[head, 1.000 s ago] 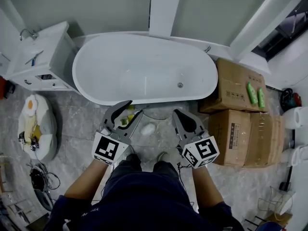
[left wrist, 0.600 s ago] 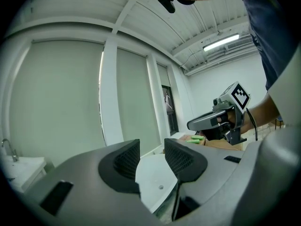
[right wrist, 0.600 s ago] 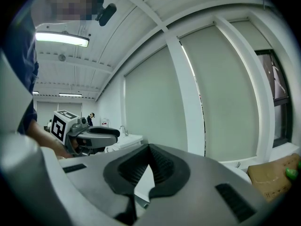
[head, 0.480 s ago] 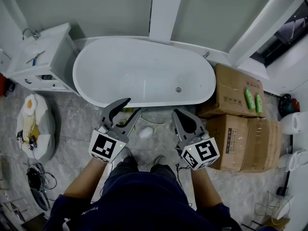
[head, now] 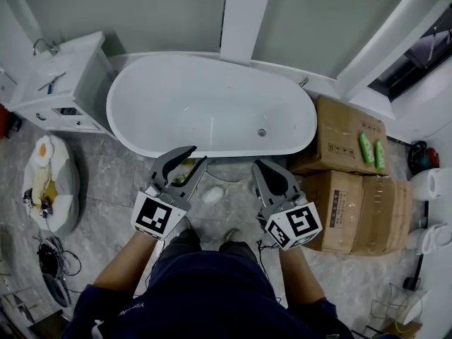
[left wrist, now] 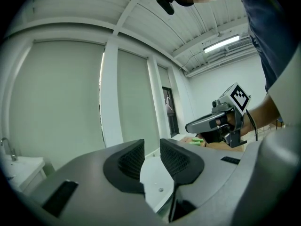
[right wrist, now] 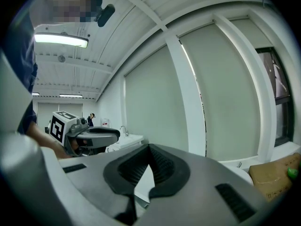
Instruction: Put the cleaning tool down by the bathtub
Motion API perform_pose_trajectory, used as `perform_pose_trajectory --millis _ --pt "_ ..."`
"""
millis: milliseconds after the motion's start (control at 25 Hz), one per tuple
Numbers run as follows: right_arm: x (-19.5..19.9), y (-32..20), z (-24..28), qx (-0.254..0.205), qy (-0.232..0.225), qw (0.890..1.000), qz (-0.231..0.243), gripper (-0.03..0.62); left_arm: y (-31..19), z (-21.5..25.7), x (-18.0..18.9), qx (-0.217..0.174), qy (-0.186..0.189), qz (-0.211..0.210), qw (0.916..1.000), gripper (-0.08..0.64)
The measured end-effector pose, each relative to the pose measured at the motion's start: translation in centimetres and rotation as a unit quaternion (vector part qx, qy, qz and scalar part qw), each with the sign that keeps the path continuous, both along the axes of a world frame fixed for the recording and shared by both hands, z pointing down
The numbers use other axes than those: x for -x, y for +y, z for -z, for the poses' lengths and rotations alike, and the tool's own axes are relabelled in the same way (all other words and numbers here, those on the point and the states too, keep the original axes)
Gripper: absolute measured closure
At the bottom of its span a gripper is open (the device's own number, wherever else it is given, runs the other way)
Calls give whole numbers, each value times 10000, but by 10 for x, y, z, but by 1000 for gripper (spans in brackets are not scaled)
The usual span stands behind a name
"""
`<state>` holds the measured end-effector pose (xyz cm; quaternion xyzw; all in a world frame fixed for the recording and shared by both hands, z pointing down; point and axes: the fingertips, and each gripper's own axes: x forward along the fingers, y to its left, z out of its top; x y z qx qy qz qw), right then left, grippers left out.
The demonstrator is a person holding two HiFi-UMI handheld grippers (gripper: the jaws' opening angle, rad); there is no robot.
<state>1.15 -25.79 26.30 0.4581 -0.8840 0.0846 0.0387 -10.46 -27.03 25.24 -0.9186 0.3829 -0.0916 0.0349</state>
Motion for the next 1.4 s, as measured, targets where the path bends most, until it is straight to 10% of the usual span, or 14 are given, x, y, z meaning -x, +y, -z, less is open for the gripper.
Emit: perform_pose_trajectory --millis 1400 --pt "8 0 4 9 -19 9999 127 588 3 11 -2 -38 234 -83 9997 529"
